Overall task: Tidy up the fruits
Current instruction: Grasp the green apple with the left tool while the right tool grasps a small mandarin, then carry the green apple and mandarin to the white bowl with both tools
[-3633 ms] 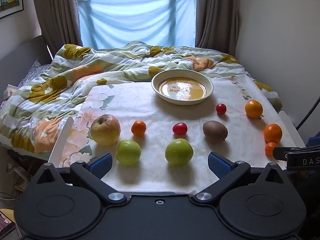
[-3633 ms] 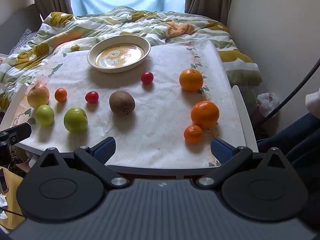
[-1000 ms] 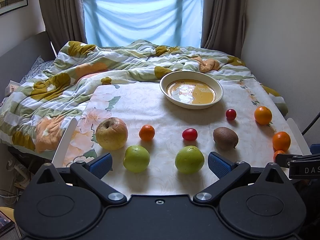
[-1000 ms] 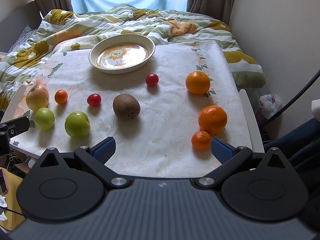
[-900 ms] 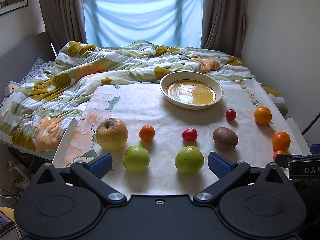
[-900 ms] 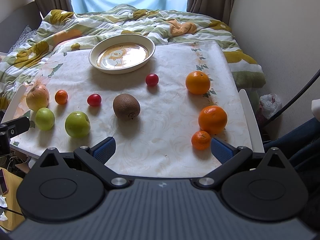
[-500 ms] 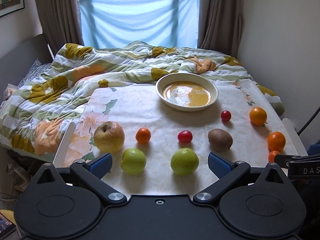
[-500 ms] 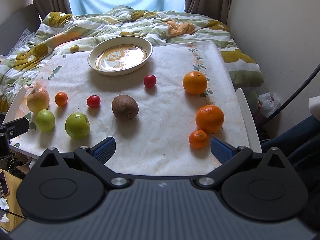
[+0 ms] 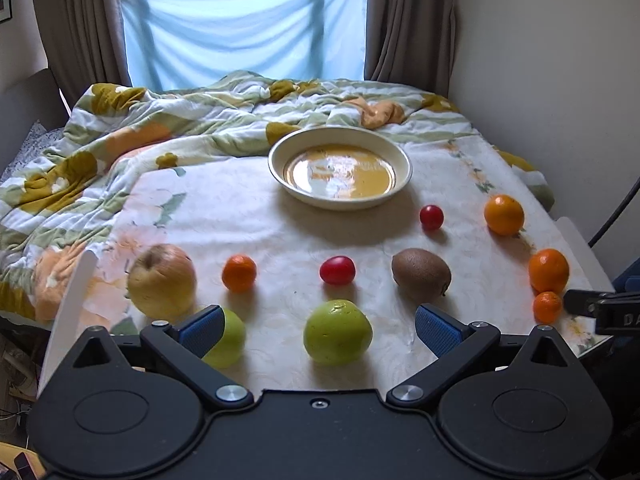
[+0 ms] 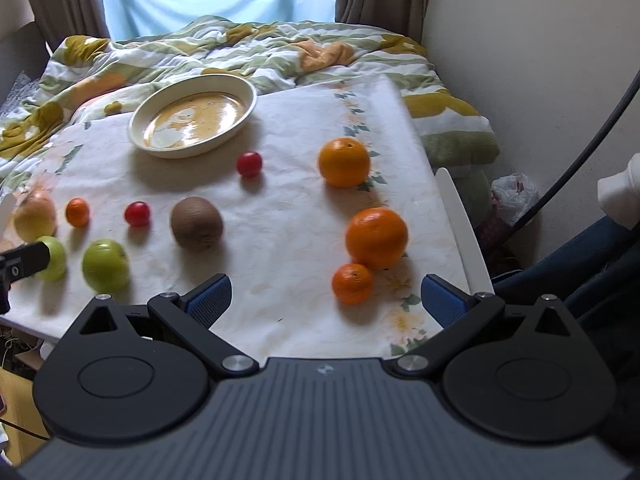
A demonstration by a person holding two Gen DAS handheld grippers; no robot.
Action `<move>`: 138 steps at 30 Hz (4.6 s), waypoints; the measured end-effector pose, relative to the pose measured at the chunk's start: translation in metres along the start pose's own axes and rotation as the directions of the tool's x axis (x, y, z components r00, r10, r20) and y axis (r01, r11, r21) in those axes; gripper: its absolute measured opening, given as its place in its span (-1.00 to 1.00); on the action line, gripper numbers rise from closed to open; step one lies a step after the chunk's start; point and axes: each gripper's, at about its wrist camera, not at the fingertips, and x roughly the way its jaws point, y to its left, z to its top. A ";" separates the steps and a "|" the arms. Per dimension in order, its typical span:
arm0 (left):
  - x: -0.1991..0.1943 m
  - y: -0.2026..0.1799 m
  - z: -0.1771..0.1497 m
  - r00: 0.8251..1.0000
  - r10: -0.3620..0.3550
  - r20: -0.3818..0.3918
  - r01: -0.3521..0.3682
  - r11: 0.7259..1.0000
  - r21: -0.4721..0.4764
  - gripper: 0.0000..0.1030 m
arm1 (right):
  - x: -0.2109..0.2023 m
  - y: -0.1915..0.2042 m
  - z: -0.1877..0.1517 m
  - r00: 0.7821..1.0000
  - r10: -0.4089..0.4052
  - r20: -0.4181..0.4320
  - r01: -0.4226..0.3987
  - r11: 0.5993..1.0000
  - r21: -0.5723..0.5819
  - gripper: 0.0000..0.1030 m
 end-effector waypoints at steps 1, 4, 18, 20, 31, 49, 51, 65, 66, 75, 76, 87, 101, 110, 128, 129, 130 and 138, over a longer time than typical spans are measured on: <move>0.005 -0.001 -0.001 1.000 0.002 -0.004 -0.002 1.000 0.000 0.98 | 0.004 -0.004 0.000 1.000 0.000 0.002 0.000 1.000 0.009 1.00; 0.022 -0.005 -0.007 1.000 0.010 -0.019 -0.010 1.000 -0.004 0.96 | 0.016 -0.013 -0.002 1.000 0.005 -0.005 -0.005 1.000 0.010 1.00; 0.079 -0.021 -0.026 0.996 0.042 -0.081 -0.044 0.999 -0.026 0.46 | 0.083 -0.026 -0.018 0.997 0.051 -0.056 -0.053 0.998 -0.042 1.00; 0.083 -0.021 -0.027 0.995 0.044 -0.085 -0.047 0.998 -0.035 0.42 | 0.088 -0.026 -0.019 0.996 0.059 -0.062 -0.062 0.997 -0.046 1.00; 0.084 -0.017 -0.028 0.996 0.039 -0.075 -0.042 0.998 -0.040 0.20 | 0.100 -0.025 -0.019 0.993 0.086 -0.078 -0.090 0.995 -0.047 0.64; 0.049 -0.012 -0.016 0.999 0.031 -0.007 -0.031 0.998 -0.061 0.20 | 0.090 -0.012 -0.005 0.994 0.102 -0.048 -0.106 0.991 -0.084 -0.01; 0.040 -0.011 -0.007 0.999 0.032 0.013 -0.031 0.997 -0.069 0.20 | 0.083 -0.011 0.002 0.993 0.114 -0.034 -0.116 0.989 -0.091 -0.01; 0.004 0.012 0.078 0.990 0.048 0.131 -0.036 0.995 -0.090 0.20 | 0.041 0.001 0.079 0.979 0.196 0.063 -0.180 0.963 -0.199 -0.01; 0.005 0.014 0.085 0.990 0.047 0.135 -0.035 0.995 -0.089 0.20 | 0.040 0.002 0.086 0.976 0.208 0.066 -0.190 0.960 -0.207 -0.01; 0.036 0.032 0.143 0.992 0.004 0.129 0.004 0.998 -0.067 0.20 | 0.049 0.021 0.151 0.965 0.253 0.075 -0.226 0.940 -0.254 -0.01; 0.043 0.034 0.148 0.992 -0.005 0.123 0.013 0.998 -0.066 0.20 | 0.052 0.022 0.157 0.964 0.256 0.071 -0.231 0.940 -0.252 -0.01; 0.143 0.036 0.207 0.994 -0.107 0.026 0.108 0.994 -0.024 0.20 | 0.112 0.049 0.221 0.969 0.246 0.032 -0.232 0.945 -0.232 -0.01; 0.259 0.016 0.227 0.973 -0.176 -0.148 0.186 0.981 0.055 0.20 | 0.183 0.053 0.265 0.979 0.204 -0.022 -0.205 0.967 -0.155 -0.01; 0.283 0.001 0.221 0.964 -0.181 -0.193 0.200 0.976 0.085 0.35 | 0.207 0.043 0.268 0.981 0.184 -0.059 -0.190 0.974 -0.126 -0.01; 0.212 0.035 0.209 0.987 -0.118 -0.111 0.124 0.991 0.044 1.00 | 0.215 0.072 0.261 0.948 0.306 -0.085 -0.317 0.925 -0.207 -0.01; 0.209 0.038 0.207 0.988 -0.110 -0.110 0.116 0.992 0.041 1.00 | 0.217 0.076 0.260 0.946 0.313 -0.089 -0.325 0.919 -0.224 -0.01; 0.206 0.040 0.204 0.989 -0.101 -0.109 0.106 0.994 0.040 1.00 | 0.218 0.081 0.258 0.942 0.322 -0.093 -0.335 0.911 -0.242 -0.01; 0.184 0.056 0.185 0.993 -0.051 -0.107 0.054 0.998 0.027 1.00 | 0.237 0.110 0.236 0.926 0.354 -0.131 -0.377 0.856 -0.354 -0.01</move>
